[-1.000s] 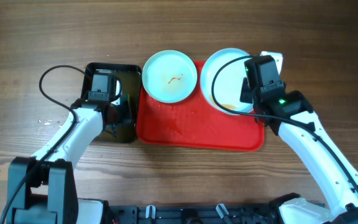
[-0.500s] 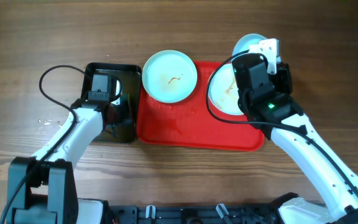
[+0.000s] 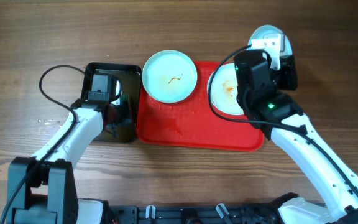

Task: Clean dirty plates on tray and stack at the side
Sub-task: 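Lift the front plate with the right gripper and place it right of the tray, then move the right gripper back and grasp the rim of the right plate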

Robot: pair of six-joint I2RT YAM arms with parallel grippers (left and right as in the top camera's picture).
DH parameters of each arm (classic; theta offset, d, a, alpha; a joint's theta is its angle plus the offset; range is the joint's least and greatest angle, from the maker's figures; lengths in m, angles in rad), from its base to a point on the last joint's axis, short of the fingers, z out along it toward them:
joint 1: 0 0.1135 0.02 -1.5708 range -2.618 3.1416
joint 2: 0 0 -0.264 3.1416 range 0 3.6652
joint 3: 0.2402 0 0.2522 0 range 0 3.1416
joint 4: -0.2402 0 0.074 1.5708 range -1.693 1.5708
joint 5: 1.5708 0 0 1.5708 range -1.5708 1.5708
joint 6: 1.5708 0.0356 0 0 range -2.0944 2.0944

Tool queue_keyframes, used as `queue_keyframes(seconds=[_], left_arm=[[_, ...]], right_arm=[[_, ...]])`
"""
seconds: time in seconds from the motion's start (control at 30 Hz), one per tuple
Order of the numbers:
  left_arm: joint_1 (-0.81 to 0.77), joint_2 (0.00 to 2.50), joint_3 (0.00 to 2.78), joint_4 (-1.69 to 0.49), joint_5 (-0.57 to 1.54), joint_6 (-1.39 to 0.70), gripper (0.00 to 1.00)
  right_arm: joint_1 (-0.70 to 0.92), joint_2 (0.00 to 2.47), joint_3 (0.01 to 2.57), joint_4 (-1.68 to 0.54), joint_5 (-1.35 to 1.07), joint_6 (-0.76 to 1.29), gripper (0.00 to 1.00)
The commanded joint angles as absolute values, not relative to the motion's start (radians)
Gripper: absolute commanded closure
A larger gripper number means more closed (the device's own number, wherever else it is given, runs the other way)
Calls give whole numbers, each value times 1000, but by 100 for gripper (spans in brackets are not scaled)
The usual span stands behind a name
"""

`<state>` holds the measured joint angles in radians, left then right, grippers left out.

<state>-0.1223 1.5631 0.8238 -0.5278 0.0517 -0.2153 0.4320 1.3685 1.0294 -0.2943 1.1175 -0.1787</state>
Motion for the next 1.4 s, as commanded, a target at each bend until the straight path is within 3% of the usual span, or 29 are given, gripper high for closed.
queue_keyframes(seconds=[0.0, 0.3, 0.4, 0.63, 0.77, 0.9, 1.17, 1.3, 1.37], left_arm=[[-120, 1553, 819, -528, 63, -225, 55], [-120, 1553, 819, -528, 63, -225, 55], [-120, 1553, 819, -529, 63, -225, 55], [-120, 1553, 819, -529, 63, -225, 55], [-120, 1553, 819, -529, 63, -225, 55], [-120, 1553, 819, -529, 63, -225, 55], [-120, 1553, 819, -530, 63, -225, 55], [-120, 1553, 819, -533, 63, -225, 55], [-120, 1553, 819, -532, 63, -225, 55]], right_arm=[[435, 1351, 1056, -237, 1209, -291, 96], [434, 1351, 1055, -227, 1216, -279, 96], [400, 1351, 1055, -293, 1105, -147, 96], [48, 1351, 1055, -630, 572, 377, 96], [-231, 1352, 1052, -704, 297, 473, 96], [-422, 1353, 985, -707, 201, 475, 95], [-488, 1373, 902, -670, 179, 474, 94], [-488, 1373, 902, -671, 178, 474, 80], [-488, 1373, 902, -672, 167, 474, 62]])
